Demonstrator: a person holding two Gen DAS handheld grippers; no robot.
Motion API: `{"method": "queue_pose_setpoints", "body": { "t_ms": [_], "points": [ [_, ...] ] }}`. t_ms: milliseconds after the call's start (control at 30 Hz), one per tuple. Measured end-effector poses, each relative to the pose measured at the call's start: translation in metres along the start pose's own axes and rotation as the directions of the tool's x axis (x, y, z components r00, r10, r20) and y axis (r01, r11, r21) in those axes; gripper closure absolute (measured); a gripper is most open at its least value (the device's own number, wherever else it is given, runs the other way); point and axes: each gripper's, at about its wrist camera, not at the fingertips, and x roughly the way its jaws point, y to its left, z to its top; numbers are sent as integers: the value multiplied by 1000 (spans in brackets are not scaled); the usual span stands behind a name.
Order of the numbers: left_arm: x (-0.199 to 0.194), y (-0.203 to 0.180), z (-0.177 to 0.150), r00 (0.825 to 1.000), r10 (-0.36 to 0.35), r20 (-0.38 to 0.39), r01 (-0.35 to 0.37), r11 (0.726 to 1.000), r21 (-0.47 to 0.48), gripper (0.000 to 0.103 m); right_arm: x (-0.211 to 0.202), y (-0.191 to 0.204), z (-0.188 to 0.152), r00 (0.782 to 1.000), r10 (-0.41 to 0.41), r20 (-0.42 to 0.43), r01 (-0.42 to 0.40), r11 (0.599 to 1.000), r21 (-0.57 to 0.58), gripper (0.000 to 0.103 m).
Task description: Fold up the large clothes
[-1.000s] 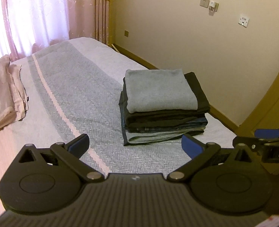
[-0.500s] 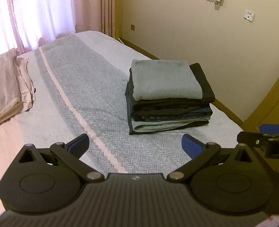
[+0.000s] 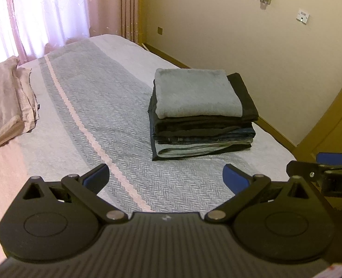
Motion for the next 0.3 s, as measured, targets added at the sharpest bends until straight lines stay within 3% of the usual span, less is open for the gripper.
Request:
{"method": "queue_pose_setpoints", "body": {
  "t_ms": [300],
  "points": [
    [10, -12, 3, 1000, -21, -1, 22, 1000, 4, 1, 2, -12, 3, 1000, -13, -3, 13, 1000, 19, 21]
  ]
}}
